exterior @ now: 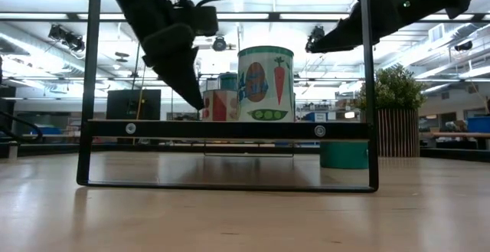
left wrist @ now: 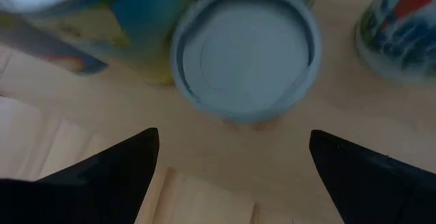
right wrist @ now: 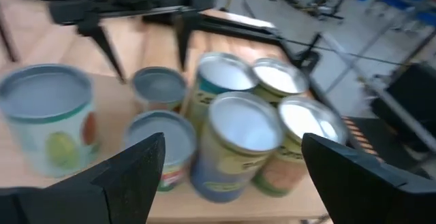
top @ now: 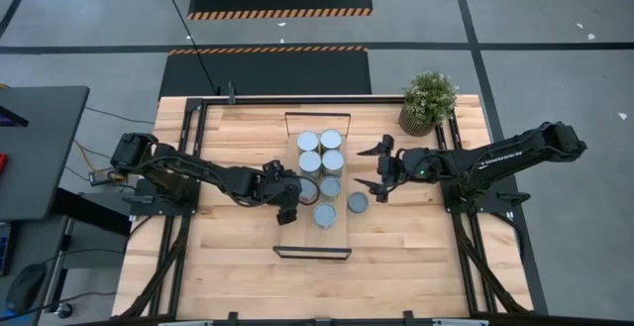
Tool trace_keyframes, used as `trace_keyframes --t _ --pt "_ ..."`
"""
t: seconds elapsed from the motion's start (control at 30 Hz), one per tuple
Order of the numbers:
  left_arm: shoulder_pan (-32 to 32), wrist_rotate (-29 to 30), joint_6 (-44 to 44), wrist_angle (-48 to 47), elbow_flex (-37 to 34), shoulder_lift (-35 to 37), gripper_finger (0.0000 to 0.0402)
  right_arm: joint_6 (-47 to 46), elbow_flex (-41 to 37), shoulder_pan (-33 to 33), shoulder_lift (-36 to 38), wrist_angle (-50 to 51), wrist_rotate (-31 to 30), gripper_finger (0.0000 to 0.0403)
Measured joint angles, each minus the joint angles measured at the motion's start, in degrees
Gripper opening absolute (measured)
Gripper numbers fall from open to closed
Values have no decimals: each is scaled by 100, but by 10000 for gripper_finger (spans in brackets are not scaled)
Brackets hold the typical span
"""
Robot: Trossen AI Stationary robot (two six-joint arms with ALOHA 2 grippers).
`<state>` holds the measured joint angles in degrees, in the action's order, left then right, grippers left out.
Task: Pick and place cans onto a shelf
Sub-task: Put the canned tuna on the shelf
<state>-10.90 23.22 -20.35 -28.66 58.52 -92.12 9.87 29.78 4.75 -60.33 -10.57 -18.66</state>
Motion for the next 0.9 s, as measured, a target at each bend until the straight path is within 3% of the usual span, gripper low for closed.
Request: trace_keyframes --t 0.23,0.47,0.9 --pt "-153 75 -154 85 1 -57 386 -33 4 0 -108 9 376 352" --pt "-399 21 -110 115 142 42 386 36 2 0 -244 -35 380 352" --pt "-1006 397 1072 1207 311 63 386 35 2 -4 -241 -138 380 352"
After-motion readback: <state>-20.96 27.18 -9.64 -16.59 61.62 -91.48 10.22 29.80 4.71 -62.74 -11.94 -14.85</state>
